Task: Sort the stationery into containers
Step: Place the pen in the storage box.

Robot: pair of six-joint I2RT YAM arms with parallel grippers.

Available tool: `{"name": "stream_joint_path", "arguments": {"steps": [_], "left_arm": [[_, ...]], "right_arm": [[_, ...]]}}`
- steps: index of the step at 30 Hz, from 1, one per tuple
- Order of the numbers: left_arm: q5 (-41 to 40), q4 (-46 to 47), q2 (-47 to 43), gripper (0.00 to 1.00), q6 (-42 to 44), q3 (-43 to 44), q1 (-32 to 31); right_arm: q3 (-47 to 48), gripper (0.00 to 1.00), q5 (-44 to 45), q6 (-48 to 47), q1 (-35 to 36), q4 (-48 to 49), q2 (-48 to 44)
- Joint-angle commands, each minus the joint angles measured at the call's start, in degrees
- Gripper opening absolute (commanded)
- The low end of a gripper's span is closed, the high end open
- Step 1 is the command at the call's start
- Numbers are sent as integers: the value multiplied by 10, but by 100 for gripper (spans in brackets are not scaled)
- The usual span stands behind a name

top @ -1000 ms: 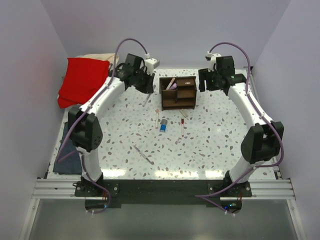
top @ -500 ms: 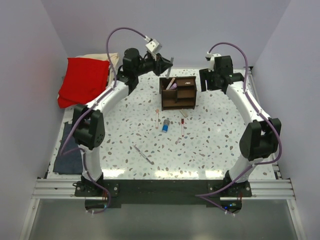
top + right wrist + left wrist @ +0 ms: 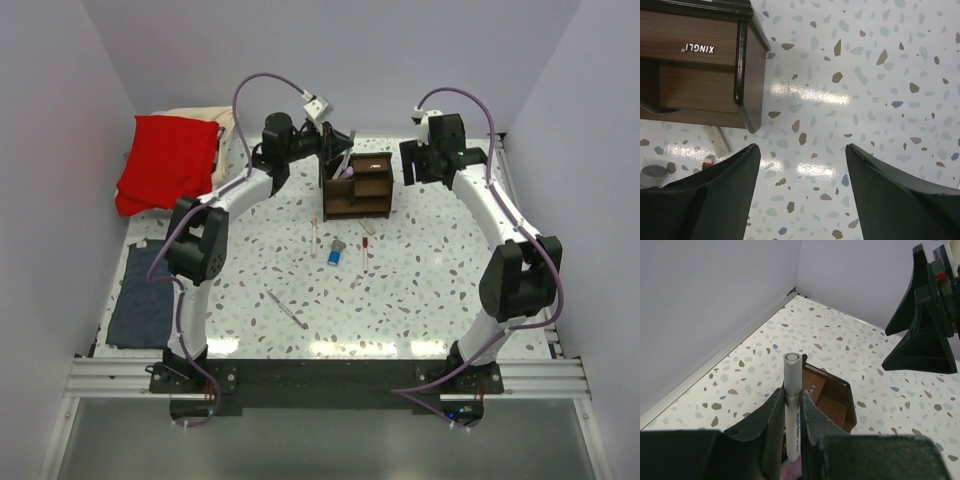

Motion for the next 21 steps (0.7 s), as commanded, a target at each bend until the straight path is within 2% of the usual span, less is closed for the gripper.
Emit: {"name": "stream_joint_path", "arguments": {"steps": [1, 13, 16, 17, 21], "left_arm": [[2, 47, -5, 0, 6, 4, -1], [-14, 25, -12, 0, 52, -36, 4], [-22, 10, -14, 27, 65, -39, 5], [-25, 4, -18, 39, 71, -40, 5], [-47, -36, -62, 46, 91, -59, 6]], "right_arm": [[-10, 73, 9, -4, -2, 8, -34], [0, 73, 1, 6, -2, 12, -19], [0, 73, -1, 8, -3, 11, -16], [0, 73, -1, 8, -3, 11, -16], [2, 73, -2, 9, -3, 10, -17]]}}
